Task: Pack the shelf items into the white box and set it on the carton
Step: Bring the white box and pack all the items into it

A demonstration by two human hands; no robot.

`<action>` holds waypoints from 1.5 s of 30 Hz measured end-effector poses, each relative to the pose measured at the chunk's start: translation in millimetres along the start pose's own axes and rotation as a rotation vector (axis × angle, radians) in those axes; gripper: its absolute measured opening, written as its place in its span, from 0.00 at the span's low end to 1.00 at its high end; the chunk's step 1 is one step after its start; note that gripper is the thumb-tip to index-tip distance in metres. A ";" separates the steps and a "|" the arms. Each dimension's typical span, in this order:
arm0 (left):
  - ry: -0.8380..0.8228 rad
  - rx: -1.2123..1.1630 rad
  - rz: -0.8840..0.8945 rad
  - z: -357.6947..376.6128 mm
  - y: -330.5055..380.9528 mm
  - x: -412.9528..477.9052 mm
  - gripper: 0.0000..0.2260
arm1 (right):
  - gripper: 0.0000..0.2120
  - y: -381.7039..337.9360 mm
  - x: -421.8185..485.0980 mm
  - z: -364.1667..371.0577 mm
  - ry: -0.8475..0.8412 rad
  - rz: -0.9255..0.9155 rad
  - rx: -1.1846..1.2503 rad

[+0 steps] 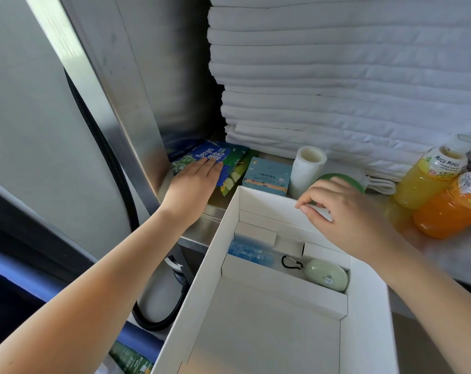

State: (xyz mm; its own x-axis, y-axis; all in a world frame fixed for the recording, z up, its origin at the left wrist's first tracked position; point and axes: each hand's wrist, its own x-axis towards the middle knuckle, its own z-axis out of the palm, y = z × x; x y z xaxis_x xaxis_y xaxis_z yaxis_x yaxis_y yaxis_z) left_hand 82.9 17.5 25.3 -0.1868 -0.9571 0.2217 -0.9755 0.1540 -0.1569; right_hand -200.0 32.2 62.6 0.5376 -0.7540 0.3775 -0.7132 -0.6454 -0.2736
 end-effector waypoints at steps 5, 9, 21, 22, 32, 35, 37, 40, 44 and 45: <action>0.098 -0.083 -0.015 -21.1 -2.6 6.0 0.24 | 0.03 0.0 -0.7 -0.6 0.000 0.007 0.003; 0.253 -0.120 0.014 -38.2 -0.2 2.4 0.23 | 0.03 -0.2 -0.9 -0.8 -0.007 0.018 0.004; 0.494 -0.112 0.080 -86.4 23.4 -9.9 0.18 | 0.04 -1.4 -1.4 -1.7 0.056 0.025 0.129; 0.517 -0.108 0.106 -90.7 24.9 -11.8 0.17 | 0.06 -1.2 -1.6 -1.9 0.100 0.057 0.181; 0.592 -0.152 0.462 -95.2 39.6 -48.3 0.17 | 0.31 -3.6 -10.3 -20.8 0.463 -0.025 -0.113; 0.579 -0.183 0.574 -87.4 36.6 -65.7 0.18 | 0.32 -5.9 -17.9 -29.1 0.282 -0.108 -0.227; 0.555 -0.197 0.629 -81.7 31.1 -74.6 0.19 | 0.32 -5.8 -24.2 -33.8 0.155 -0.158 -0.276; 0.478 -0.203 0.711 -73.9 23.1 -83.1 0.21 | 0.30 -7.8 -34.4 -37.4 -0.076 -0.178 -0.249; 0.379 -0.207 0.730 -68.2 16.2 -87.1 0.21 | 0.38 -9.0 -39.5 -41.7 -0.307 -0.084 -0.109; 0.358 -0.217 0.718 -68.1 15.0 -87.1 0.22 | 0.40 -8.4 -39.2 -42.7 -0.336 -0.066 -0.088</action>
State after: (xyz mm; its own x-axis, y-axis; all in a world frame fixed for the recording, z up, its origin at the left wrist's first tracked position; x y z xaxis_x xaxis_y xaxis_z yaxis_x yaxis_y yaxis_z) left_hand 76.7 119.9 69.2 -0.7621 -0.4776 0.4371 -0.5989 0.7765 -0.1958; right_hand -234.2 72.4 87.9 0.6916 -0.7182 0.0759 -0.6998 -0.6924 -0.1755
